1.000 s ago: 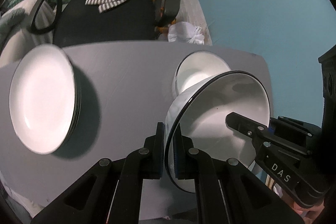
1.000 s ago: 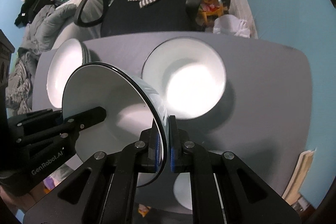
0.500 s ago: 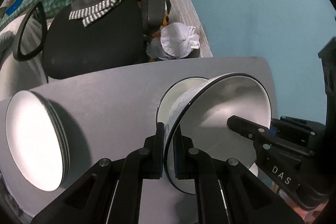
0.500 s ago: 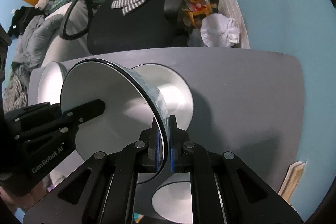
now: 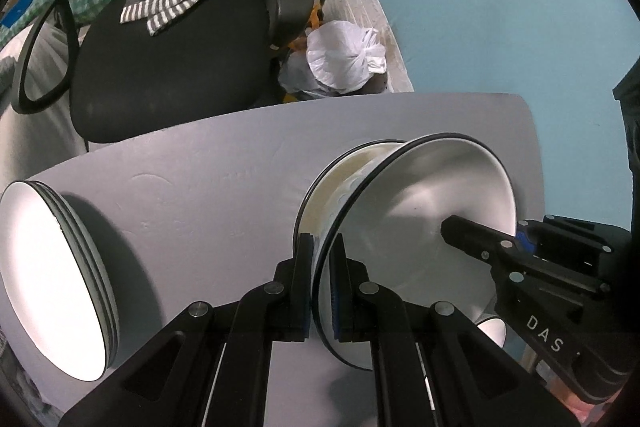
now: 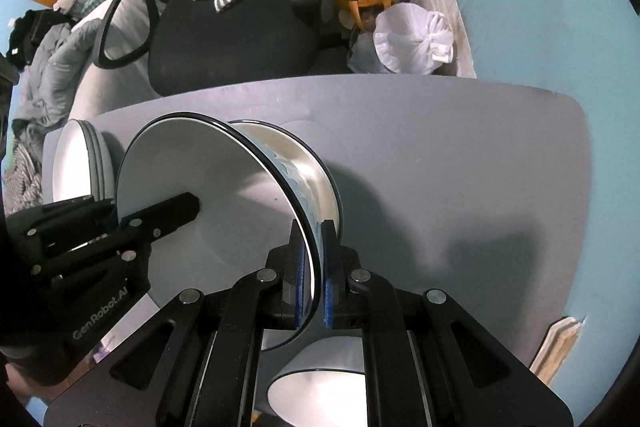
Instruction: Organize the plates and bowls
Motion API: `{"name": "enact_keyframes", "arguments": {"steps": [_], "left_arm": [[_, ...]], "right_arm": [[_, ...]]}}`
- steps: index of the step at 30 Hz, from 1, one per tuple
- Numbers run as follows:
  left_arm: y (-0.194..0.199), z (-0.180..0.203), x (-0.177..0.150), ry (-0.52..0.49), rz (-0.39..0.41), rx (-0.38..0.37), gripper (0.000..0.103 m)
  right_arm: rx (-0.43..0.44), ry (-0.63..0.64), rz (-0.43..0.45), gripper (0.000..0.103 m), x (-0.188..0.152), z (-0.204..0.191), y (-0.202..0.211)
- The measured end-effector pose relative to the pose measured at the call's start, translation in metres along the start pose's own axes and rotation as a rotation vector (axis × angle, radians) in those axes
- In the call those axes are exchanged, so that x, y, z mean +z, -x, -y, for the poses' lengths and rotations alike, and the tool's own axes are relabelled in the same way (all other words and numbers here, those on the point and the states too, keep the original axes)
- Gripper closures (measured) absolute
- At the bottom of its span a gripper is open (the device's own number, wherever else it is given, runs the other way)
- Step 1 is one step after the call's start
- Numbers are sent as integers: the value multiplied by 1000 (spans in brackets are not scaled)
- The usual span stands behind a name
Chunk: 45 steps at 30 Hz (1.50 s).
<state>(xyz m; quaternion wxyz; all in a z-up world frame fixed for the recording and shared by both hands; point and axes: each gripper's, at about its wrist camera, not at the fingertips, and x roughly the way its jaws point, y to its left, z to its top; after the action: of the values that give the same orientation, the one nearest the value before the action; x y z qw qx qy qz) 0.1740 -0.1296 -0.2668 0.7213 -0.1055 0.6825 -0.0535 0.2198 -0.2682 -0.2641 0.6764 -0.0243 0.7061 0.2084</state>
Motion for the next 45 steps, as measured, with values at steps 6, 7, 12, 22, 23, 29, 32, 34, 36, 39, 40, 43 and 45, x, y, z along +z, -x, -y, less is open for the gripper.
{"name": "enact_keyframes", "arguments": {"steps": [6, 7, 12, 22, 23, 29, 32, 34, 36, 39, 40, 43, 45], "left_arm": [[-2, 2, 3, -26, -6, 6, 96], [-3, 2, 4, -24, -11, 2, 96], [-3, -1, 7, -22, -23, -9, 96], [-4, 1, 7, -15, -61, -30, 87], [-3, 0, 8, -11, -62, -31, 87], [8, 1, 11, 1, -54, -23, 82], [13, 2, 12, -42, -23, 60, 59], [17, 0, 11, -48, 0, 80, 55], [20, -2, 8, -39, 9, 78, 55], [30, -2, 2, -37, 34, 90, 52], [35, -2, -1, -37, 48, 100, 49], [48, 0, -9, -44, 89, 110, 42], [58, 3, -14, -56, 118, 120, 40]], "right_arm": [[20, -13, -9, 96, 4, 6, 1], [22, -14, -13, 95, 4, 7, 1], [28, -29, -37, 91, 8, 6, 0], [32, -42, -84, 69, 13, -3, 2], [25, -44, -89, 69, 13, -3, 2], [-26, -42, -75, 60, 18, -5, 6], [-14, -50, -73, 60, 20, -2, 5], [-30, -49, -64, 60, 20, -2, 6], [-35, -46, -46, 58, 17, -3, 10], [-51, -34, -5, 46, 12, -6, 18], [-67, -29, 13, 43, 10, -8, 22], [-89, -24, 44, 42, 6, -11, 32], [-97, -31, 69, 41, 1, -13, 42]]}}
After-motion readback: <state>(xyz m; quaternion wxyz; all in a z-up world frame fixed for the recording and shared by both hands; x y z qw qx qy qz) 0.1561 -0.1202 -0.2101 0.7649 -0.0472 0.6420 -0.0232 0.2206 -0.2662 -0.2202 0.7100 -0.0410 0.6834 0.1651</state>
